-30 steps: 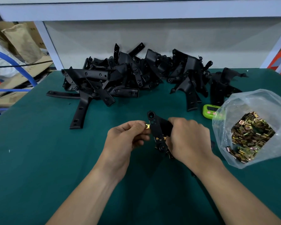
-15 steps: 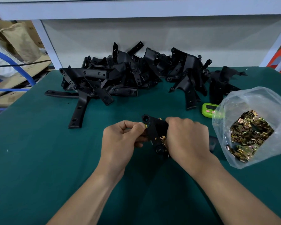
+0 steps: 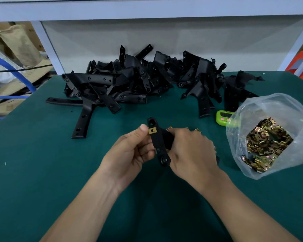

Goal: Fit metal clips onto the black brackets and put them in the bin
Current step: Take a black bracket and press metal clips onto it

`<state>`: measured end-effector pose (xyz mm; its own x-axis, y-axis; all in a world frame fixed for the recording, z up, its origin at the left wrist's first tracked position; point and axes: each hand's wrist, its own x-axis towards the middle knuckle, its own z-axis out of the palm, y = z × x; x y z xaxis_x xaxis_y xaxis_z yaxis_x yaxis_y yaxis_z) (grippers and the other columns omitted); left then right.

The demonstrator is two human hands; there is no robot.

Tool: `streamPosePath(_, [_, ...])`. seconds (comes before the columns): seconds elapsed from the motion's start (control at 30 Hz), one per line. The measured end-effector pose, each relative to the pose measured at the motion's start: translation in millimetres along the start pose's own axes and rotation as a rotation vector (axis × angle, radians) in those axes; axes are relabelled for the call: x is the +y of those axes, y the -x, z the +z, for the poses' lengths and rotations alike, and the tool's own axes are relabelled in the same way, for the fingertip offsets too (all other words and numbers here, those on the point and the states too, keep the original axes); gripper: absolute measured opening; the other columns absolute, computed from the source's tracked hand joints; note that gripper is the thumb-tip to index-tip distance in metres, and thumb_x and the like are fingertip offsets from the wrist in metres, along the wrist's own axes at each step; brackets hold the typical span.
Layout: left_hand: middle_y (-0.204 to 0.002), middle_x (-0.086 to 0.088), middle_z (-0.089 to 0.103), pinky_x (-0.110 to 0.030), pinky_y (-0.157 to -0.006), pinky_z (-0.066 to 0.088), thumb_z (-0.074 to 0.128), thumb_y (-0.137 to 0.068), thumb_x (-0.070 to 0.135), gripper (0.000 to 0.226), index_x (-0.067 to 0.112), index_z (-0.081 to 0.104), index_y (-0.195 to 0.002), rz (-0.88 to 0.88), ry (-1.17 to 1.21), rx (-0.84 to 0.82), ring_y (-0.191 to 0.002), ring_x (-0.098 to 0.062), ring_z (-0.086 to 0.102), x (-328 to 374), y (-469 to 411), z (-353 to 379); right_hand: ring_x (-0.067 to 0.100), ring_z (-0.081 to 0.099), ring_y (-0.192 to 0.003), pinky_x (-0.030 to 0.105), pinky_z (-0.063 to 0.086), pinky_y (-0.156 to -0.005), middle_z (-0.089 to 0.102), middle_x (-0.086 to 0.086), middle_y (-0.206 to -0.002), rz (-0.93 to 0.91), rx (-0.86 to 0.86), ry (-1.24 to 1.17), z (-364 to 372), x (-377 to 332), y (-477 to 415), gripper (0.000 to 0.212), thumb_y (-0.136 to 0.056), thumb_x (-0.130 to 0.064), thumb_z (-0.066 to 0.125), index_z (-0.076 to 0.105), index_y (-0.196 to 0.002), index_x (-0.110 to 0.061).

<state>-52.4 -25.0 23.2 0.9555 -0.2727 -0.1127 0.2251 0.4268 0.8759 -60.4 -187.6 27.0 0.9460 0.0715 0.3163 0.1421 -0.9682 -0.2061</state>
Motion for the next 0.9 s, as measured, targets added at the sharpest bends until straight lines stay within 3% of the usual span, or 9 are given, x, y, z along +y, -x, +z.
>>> streamPosePath(0.13, [-0.074, -0.001, 0.073, -0.018, -0.056, 0.053, 0.065, -0.084, 0.049, 0.041, 0.012, 0.081, -0.085, 0.072, -0.102, -0.005, -0.06, -0.006, 0.063, -5, -5, 0, 0.027, 0.046, -0.058, 0.028, 0.014, -0.044, 0.056, -0.006, -0.067, -0.03, 0.002, 0.058, -3, 2, 2, 0.006, -0.083, -0.032, 0.061, 0.055, -0.086, -0.029])
streamPosePath(0.23, [-0.08, -0.011, 0.073, -0.021, -0.061, 0.054, 0.067, -0.084, 0.058, 0.061, -0.003, 0.074, -0.087, 0.142, -0.166, 0.035, -0.066, -0.014, 0.064, -7, -4, 0, 0.026, 0.045, -0.058, 0.032, 0.02, -0.046, 0.047, -0.008, -0.063, -0.03, -0.018, 0.042, -4, -2, 4, 0.001, -0.087, -0.029, 0.057, 0.057, -0.086, -0.028])
streamPosePath(0.3, [-0.084, -0.018, 0.073, -0.029, -0.066, 0.053, 0.064, -0.084, 0.06, 0.069, -0.009, 0.07, -0.089, 0.181, -0.199, 0.07, -0.072, -0.026, 0.063, -7, -3, 0, 0.027, 0.053, -0.062, 0.034, 0.026, -0.05, 0.039, -0.009, -0.062, -0.019, -0.067, -0.004, -3, -5, 5, 0.001, -0.088, -0.027, 0.055, 0.055, -0.087, -0.027])
streamPosePath(0.37, [-0.089, -0.023, 0.072, -0.038, -0.073, 0.05, 0.064, -0.085, 0.061, 0.072, -0.01, 0.07, -0.092, 0.193, -0.211, 0.073, -0.082, -0.035, 0.059, -5, -2, 2, 0.028, 0.057, -0.065, 0.034, 0.028, -0.052, 0.045, -0.008, -0.064, 0.005, -0.068, -0.024, -3, -8, 5, 0.006, -0.088, -0.026, 0.056, 0.052, -0.085, -0.026])
streamPosePath(0.43, [-0.09, -0.026, 0.067, -0.04, -0.073, 0.047, 0.069, -0.084, 0.063, 0.079, -0.015, 0.065, -0.095, 0.176, -0.185, 0.03, -0.085, -0.036, 0.055, -1, -1, 2, 0.028, 0.054, -0.063, 0.034, 0.028, -0.052, 0.053, -0.006, -0.067, 0.026, -0.041, -0.025, -6, -10, 4, 0.006, -0.089, -0.027, 0.058, 0.053, -0.085, -0.026])
streamPosePath(0.63, [-0.086, -0.026, 0.06, -0.039, -0.069, 0.043, 0.071, -0.082, 0.045, 0.074, -0.026, 0.054, -0.094, 0.267, -0.173, -0.02, -0.081, -0.037, 0.051, 2, 1, 0, 0.021, 0.036, -0.054, 0.029, 0.017, -0.045, 0.043, -0.007, -0.064, 0.007, -0.046, 0.015, -13, -9, 7, 0.006, -0.086, -0.025, 0.056, 0.051, -0.083, -0.026])
streamPosePath(0.7, [-0.081, -0.025, 0.063, -0.032, -0.065, 0.046, 0.07, -0.085, 0.043, 0.065, -0.021, 0.061, -0.092, 0.298, -0.231, -0.017, -0.073, -0.033, 0.056, 1, 0, 0, 0.017, 0.032, -0.052, 0.028, 0.015, -0.045, 0.045, -0.007, -0.065, 0.006, -0.028, 0.03, -12, -6, 8, 0.009, -0.088, -0.026, 0.055, 0.049, -0.082, -0.026])
streamPosePath(0.8, [-0.065, -0.007, 0.066, -0.021, -0.056, 0.048, 0.069, -0.092, 0.032, 0.031, 0.009, 0.073, -0.071, 0.33, -0.379, 0.055, -0.057, -0.015, 0.058, -1, -3, -2, 0.024, 0.052, -0.059, 0.029, 0.013, -0.045, 0.053, -0.004, -0.067, 0.018, -0.04, 0.061, -11, -3, 8, 0.012, -0.089, -0.029, 0.058, 0.048, -0.082, -0.026])
streamPosePath(0.9, [-0.061, -0.005, 0.067, -0.028, -0.058, 0.051, 0.068, -0.094, 0.029, 0.033, 0.013, 0.073, -0.066, 0.298, -0.531, 0.188, -0.056, -0.015, 0.06, -9, -7, -4, 0.019, 0.044, -0.056, 0.029, 0.014, -0.046, 0.052, -0.006, -0.065, 0.091, -0.013, 0.107, -8, 2, 2, 0.013, -0.084, -0.025, 0.067, 0.055, -0.088, -0.028])
